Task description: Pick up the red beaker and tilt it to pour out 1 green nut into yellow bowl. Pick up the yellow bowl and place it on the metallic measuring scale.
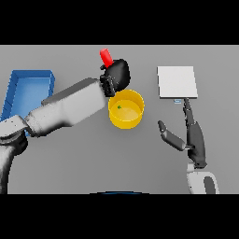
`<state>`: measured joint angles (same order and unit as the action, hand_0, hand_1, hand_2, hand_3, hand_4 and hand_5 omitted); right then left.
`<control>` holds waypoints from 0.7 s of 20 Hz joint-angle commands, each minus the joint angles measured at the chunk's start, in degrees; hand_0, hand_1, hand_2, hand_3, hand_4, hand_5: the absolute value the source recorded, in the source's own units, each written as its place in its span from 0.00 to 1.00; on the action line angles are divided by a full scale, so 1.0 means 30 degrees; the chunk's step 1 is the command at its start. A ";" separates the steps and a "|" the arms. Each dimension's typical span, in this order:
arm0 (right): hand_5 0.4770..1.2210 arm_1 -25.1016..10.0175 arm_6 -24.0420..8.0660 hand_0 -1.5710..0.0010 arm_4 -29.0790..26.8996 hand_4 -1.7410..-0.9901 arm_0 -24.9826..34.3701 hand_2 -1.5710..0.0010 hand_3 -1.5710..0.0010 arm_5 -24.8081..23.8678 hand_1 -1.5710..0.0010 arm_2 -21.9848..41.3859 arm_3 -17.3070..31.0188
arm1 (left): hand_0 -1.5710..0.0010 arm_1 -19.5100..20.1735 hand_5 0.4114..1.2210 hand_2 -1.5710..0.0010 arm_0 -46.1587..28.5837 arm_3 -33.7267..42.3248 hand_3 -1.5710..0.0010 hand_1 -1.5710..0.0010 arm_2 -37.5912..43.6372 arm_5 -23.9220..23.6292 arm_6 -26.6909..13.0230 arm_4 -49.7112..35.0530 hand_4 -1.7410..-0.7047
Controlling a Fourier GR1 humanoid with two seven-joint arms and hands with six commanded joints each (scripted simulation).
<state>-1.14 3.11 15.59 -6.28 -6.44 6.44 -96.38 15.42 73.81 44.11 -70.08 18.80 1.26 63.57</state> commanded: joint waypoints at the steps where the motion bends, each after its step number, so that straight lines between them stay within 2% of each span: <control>1: 0.15 -0.0034 0.0254 1.00 -0.0024 0.70 -0.0065 1.00 1.00 -0.0002 1.00 -0.0021 -0.0044 | 0.00 0.0032 1.00 0.00 0.0194 -0.0061 0.00 0.00 -0.0345 -0.0027 0.0086 0.0232 0.01; 3: 0.15 0.0042 0.0822 1.00 0.0166 0.71 -0.0440 1.00 1.00 0.0068 1.00 0.0286 -0.0372 | 0.00 -0.0166 1.00 0.00 0.0417 -0.0223 0.00 0.00 -0.1030 -0.0152 0.0423 0.0532 0.01; 7: 0.16 -0.0016 0.0828 1.00 0.0315 0.71 -0.0418 1.00 1.00 -0.0027 1.00 0.0271 -0.0289 | 0.00 -0.0045 1.00 0.00 0.1144 -0.0531 0.00 0.00 -0.1797 -0.0645 0.0981 0.0800 0.01; 8: 0.15 0.0087 0.0365 1.00 0.0497 0.71 -0.0192 1.00 1.00 -0.0128 1.00 0.0350 -0.0210 | 0.00 0.0109 1.00 0.00 0.1595 -0.0565 0.00 0.00 -0.1675 -0.0481 0.1099 0.0646 0.01; 10: 0.15 0.0108 0.0631 1.00 0.0524 0.71 -0.0366 1.00 1.00 -0.0158 1.00 0.0382 -0.0184 | 0.00 0.0568 1.00 0.00 0.2638 -0.0831 0.00 0.00 -0.1144 -0.0867 0.1522 0.0206 0.01; 11: 0.15 0.0056 0.0505 1.00 0.0552 0.72 0.0034 1.00 1.00 -0.0230 1.00 0.0271 0.0036 | 0.00 0.0888 1.00 0.00 0.3252 -0.1051 0.05 0.00 -0.0814 -0.1088 0.1619 -0.0015 0.01; 12: 0.15 0.0071 0.0849 1.00 0.0568 0.72 -0.0176 1.00 1.00 -0.0259 1.00 0.0320 -0.0070 | 0.00 0.0962 1.00 0.11 0.3780 -0.1706 0.04 0.00 -0.0444 -0.1347 0.1542 -0.0251 0.06; 14: 0.16 0.0056 0.0659 1.00 0.0233 0.74 0.0245 1.00 1.00 -0.0128 1.00 0.0128 0.0148 | 0.00 0.1661 1.00 0.07 0.4907 -0.2322 0.34 0.00 0.0404 -0.1850 0.1995 -0.0989 0.04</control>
<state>-0.99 4.91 16.29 -5.53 -6.84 6.81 -95.95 20.48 88.66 37.14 -68.84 13.31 7.11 60.51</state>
